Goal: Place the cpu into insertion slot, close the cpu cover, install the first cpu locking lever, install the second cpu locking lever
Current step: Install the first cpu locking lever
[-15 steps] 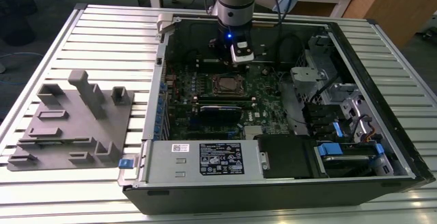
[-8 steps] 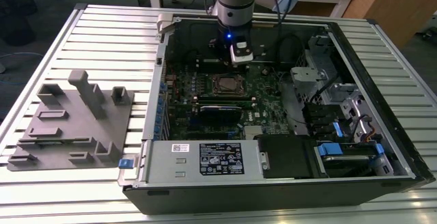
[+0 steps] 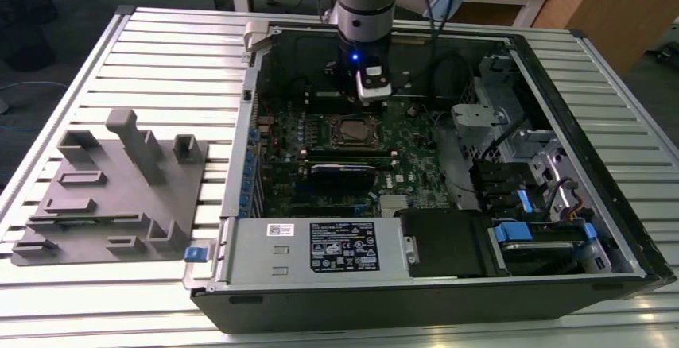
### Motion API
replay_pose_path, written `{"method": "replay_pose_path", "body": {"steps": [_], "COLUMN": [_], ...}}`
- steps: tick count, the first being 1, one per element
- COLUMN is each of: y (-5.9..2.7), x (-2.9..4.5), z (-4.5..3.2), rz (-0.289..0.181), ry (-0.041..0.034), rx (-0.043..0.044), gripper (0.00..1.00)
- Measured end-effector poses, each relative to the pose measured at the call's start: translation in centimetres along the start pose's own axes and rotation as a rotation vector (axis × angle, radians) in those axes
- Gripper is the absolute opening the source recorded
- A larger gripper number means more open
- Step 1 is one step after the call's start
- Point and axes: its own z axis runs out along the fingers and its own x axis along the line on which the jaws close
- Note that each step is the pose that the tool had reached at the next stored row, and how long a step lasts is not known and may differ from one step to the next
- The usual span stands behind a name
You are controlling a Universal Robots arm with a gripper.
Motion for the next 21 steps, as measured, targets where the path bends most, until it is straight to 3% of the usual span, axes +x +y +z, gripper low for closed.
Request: {"method": "replay_pose_path", "body": {"steps": [9,21], "y": [0.26,0.65], "x": [0.13,0.13], "z": [0.16,0.20], "rz": [0.073,0.111], "ry": [-0.0096,-0.0192], "rx": [0.0064,0.0190], "gripper": [0.11,0.11]}}
